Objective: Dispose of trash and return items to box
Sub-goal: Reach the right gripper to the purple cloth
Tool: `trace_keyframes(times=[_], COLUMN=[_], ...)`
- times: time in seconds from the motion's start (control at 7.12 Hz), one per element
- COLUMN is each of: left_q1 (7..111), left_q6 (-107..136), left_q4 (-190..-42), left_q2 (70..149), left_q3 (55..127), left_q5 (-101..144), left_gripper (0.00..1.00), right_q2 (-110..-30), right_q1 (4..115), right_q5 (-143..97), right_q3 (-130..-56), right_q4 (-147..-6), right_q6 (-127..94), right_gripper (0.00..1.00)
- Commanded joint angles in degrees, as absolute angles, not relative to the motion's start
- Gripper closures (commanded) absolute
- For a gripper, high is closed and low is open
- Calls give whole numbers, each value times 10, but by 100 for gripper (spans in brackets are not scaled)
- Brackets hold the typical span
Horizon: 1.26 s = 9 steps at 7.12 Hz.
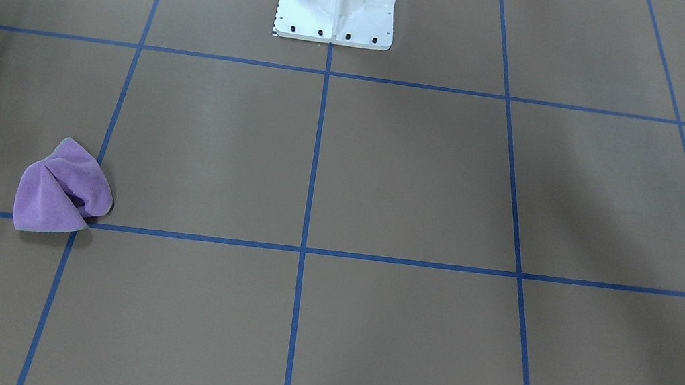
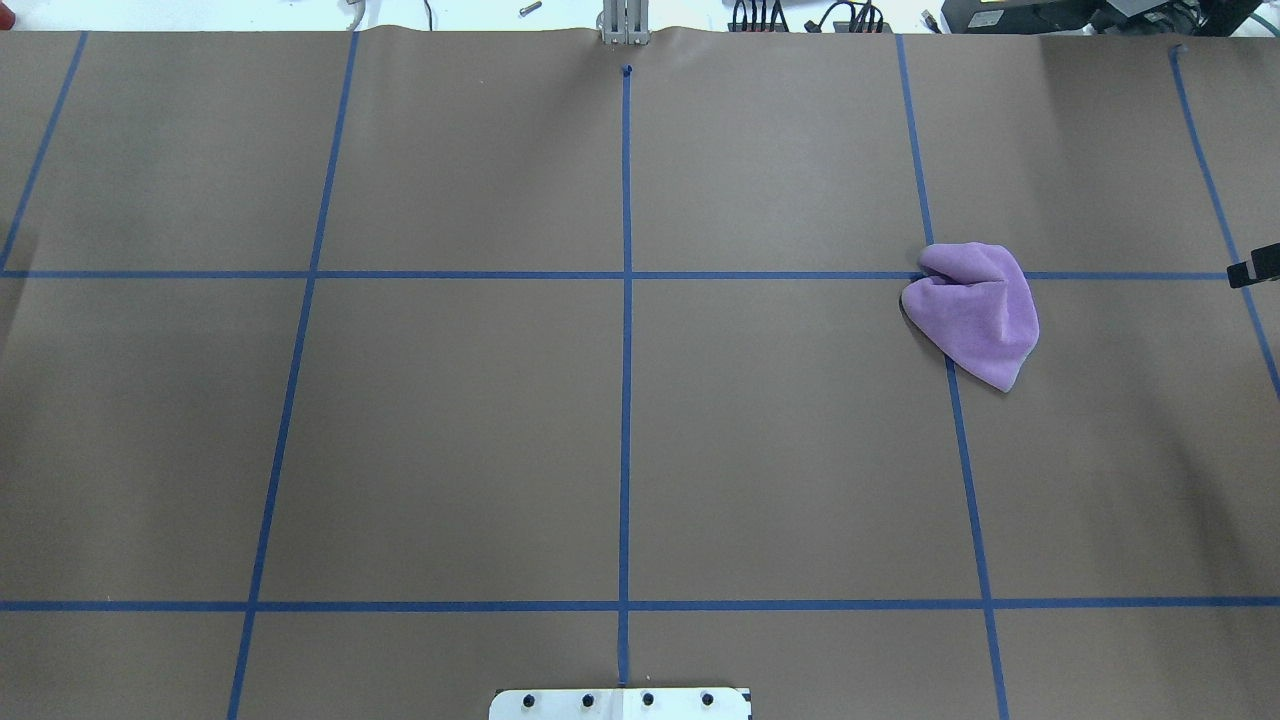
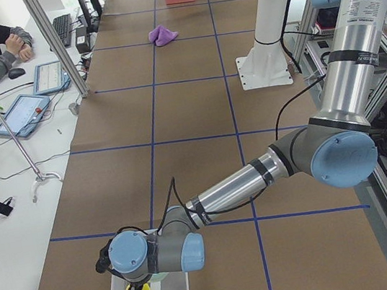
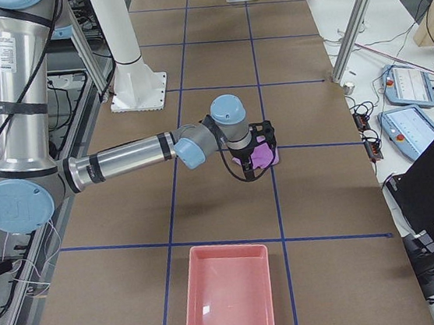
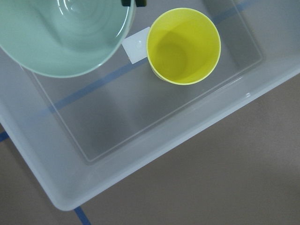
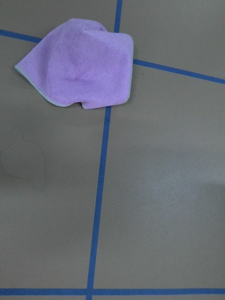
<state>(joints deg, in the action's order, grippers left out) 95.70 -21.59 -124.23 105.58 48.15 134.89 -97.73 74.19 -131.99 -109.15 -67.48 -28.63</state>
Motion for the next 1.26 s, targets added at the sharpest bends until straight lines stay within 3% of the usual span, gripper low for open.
trace_keyframes(times=[0.0,0.14,0.28,0.42,0.7,0.84,1.12], left_q1=[936,934,932,932,934,943,944], left_q6=[-176,-167,-167,-168,-167,-165,-123], left_q4=[-1289,-1297,-1313,-1315,-1270,-1191,-1012], left_q2=[1054,1054,1054,1055,1070,1077,1066], left_q3=[458,459,460,465,509,566,753], left_q5=[1352,1352,1352,1352,1391,1414,1412], left_gripper=[82,52,32,1,1,1,1], right_q2=[-977,-977,-977,-977,-963,-945,-915], right_q1=[741,741,741,740,738,725,647], right_q5=[-1318,-1318,-1319,-1319,-1320,-1318,-1230], right_q3=[-1092,-1091,-1092,-1092,-1096,-1096,-1096], right_q4=[-674,-674,-674,-674,-674,-674,-674], right_q6=[-287,-287,-287,-287,-306,-342,-438], right_gripper=[0,0,0,0,0,0,0])
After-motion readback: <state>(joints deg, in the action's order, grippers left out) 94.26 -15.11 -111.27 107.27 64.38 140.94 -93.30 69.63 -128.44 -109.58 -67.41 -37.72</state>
